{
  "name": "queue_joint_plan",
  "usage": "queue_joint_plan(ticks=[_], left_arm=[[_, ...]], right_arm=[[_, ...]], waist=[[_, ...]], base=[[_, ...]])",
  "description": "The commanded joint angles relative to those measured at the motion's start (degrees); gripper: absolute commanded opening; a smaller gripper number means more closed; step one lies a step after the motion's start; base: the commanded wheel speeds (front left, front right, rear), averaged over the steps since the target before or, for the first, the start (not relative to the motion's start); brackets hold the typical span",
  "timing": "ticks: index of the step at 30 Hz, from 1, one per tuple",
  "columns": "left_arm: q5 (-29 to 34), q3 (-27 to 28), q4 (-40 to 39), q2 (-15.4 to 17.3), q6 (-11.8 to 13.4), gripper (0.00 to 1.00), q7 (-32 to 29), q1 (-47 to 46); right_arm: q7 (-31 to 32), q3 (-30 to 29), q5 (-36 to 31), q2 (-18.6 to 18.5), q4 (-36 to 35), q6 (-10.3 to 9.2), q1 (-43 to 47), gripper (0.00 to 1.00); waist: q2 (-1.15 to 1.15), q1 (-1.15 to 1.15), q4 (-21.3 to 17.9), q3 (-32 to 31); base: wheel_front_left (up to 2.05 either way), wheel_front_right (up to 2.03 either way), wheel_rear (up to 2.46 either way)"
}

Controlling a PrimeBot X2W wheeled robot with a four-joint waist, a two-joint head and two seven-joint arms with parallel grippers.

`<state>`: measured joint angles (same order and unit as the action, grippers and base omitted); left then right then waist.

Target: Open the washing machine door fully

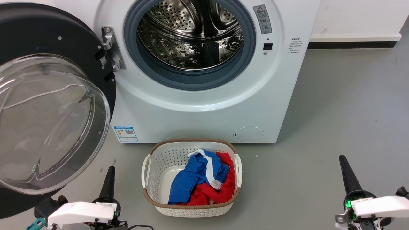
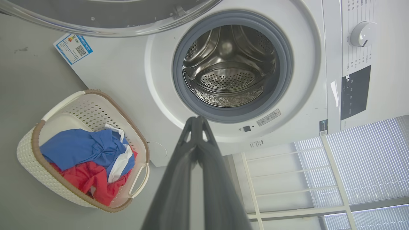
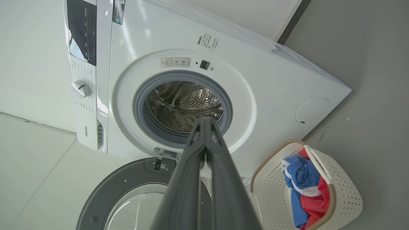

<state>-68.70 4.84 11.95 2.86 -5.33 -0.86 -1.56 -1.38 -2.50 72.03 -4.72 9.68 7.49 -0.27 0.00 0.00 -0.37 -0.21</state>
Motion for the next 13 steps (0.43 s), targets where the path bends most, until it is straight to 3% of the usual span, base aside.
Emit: queue_joint_plan(ticks=[1,13], left_arm=[[-1.74,0.32,-0.14,0.03,-0.34,0.00,-0.42,-1.57],[-8.26,0.71,0.56,0.02,-0.92,0.00,-2.02,-2.64]], right_arm=[[0.44,-0.19,1.71,-0.29,0.05,0.01,-1.69,0.00],[2.11,-0.62,7.85,-0.18,1.29,0.00,-2.96,0.00]], waist=[[0.00,0.00,0.02,0.01],[0.00,0.00,0.11,0.11]], base=[[0.00,0.00,0.00],[0.00,0.00,0.00]])
